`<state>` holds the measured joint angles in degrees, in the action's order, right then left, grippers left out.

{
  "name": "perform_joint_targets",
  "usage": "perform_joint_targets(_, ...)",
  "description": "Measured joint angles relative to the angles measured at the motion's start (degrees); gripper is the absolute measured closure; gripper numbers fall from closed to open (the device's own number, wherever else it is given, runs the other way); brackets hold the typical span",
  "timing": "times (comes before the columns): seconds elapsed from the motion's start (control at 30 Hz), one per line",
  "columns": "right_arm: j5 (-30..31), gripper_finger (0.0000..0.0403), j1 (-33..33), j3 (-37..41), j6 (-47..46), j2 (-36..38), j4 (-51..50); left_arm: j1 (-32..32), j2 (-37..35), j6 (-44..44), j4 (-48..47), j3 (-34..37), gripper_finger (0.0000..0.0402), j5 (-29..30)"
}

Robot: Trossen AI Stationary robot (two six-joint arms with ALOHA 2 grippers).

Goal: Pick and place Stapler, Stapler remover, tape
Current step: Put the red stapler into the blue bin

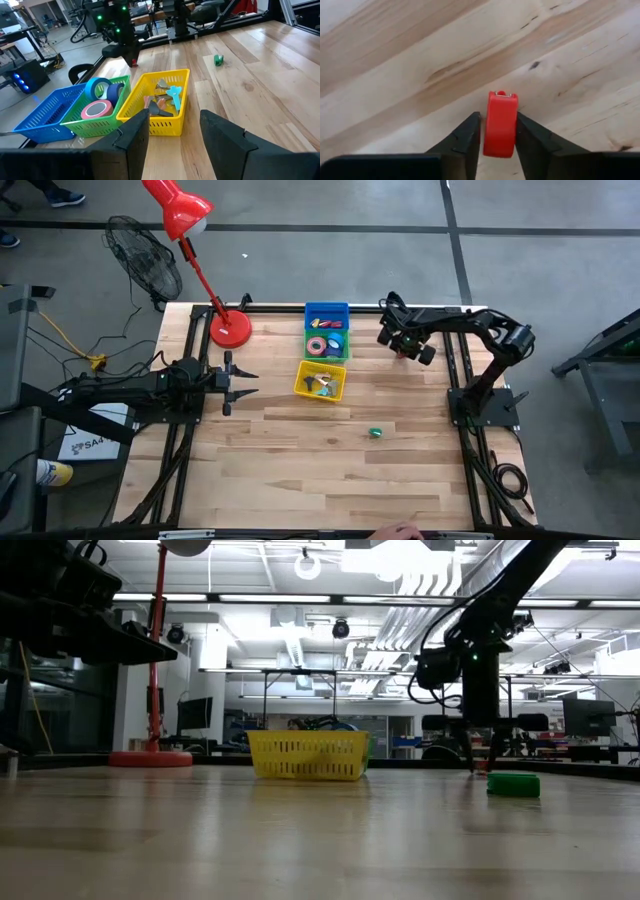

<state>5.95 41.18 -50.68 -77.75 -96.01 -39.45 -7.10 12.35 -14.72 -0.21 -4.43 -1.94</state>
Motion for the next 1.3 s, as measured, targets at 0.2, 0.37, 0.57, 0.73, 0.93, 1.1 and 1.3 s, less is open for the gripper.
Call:
perform_joint_targets(0.2,0.14,0.0338,-1.37,-0.02,4.04,0.00,0.43,-0.01,0.01,0.00,0.00,0.00,0.0229,0.00)
perform_joint_targets(0.37,0.11,0.0339,-2.89,-0.02,5.34,0.00,0.85,-0.01,0.00,0.00,0.01,0.00,0.0229,-0.01)
perform_joint_targets(0.57,-0.86,0.0336,-5.09,-0.05,9.77,-0.04,4.16,-0.01,0.01,0.00,0.00,0.00,0.0229,-0.24)
perform_joint_targets(0.73,-1.75,0.0338,-6.43,-2.52,18.38,-0.09,6.82,0.00,0.01,-0.19,0.00,0.00,0.0229,-2.55)
perform_joint_targets(0.93,-1.72,0.0338,-6.81,-9.09,33.56,-0.09,8.71,0.01,0.01,-1.95,0.00,0.00,0.0229,-4.88)
perform_joint_targets(1.1,-0.81,0.0337,-6.59,-16.47,47.53,-1.10,9.16,0.00,0.01,-1.95,0.00,0.00,0.0229,-4.97)
perform_joint_targets(1.3,-4.78,0.0338,-5.23,-27.04,63.70,-8.25,8.92,0.00,-0.01,-1.95,0.00,0.00,0.0229,-4.96)
